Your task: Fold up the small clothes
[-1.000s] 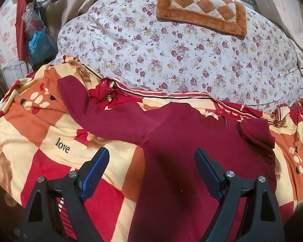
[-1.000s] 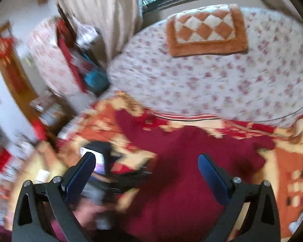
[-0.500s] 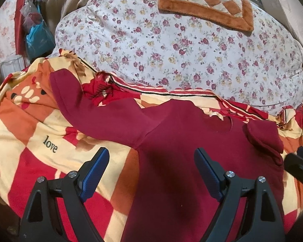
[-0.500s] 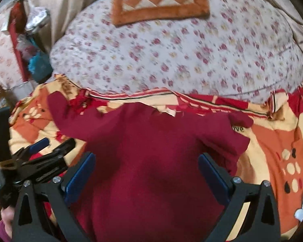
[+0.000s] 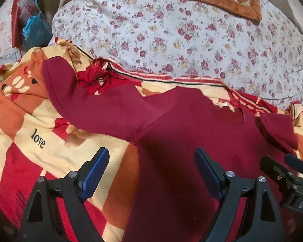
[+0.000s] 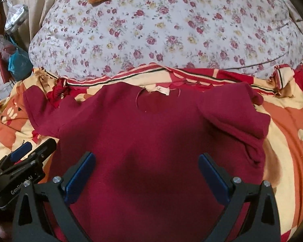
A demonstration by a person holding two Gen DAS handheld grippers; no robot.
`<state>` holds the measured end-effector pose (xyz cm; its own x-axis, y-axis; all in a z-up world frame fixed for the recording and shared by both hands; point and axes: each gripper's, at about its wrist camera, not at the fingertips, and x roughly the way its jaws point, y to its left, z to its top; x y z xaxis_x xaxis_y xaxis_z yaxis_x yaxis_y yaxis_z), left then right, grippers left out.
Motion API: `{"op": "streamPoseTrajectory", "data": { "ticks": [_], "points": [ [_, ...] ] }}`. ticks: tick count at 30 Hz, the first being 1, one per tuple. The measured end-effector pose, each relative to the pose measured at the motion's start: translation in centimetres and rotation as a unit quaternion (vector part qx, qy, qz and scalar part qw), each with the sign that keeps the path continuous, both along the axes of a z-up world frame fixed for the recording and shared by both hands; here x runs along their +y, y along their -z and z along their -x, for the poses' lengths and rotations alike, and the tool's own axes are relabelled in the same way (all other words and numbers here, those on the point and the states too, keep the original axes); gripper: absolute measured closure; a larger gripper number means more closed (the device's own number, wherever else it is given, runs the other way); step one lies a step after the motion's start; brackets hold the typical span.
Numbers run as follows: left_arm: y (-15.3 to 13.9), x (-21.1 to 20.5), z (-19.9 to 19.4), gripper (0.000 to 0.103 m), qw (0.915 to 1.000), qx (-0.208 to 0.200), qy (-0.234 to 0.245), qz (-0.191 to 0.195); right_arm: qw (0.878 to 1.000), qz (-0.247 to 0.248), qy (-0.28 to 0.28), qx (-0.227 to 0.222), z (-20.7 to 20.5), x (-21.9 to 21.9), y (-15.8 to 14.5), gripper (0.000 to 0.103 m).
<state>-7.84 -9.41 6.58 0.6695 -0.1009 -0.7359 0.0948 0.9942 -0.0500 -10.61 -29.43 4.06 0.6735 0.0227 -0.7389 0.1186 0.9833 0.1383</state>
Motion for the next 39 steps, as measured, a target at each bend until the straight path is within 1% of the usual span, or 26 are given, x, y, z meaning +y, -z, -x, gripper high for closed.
{"op": "streamPoseTrajectory", "data": {
  "ticks": [2,7,21,39],
  "points": [
    [0.3,-0.1,-0.2,0.034,1.0,0.004,0.001,0.002,1.0,0.009,0.005,0.003,-0.3,0.0,0.4,0.0],
    [0.6,-0.4,-0.3,0.034,1.0,0.006,0.002,-0.002,1.0,0.004,0.011,0.009,-0.6,-0.3,0.8,0.0],
    [0.9,-0.1,-0.8,0.034,1.0,0.007,-0.003,0.0,1.0,0.002,0.008,0.02,-1.3,-0.1,1.2,0.0],
    [1.2,-0.2,-0.8,0.034,0.9999,0.008,-0.001,-0.008,1.0,0.005,0.005,0.028,-1.8,0.0,1.5,0.0]
  ]
}}
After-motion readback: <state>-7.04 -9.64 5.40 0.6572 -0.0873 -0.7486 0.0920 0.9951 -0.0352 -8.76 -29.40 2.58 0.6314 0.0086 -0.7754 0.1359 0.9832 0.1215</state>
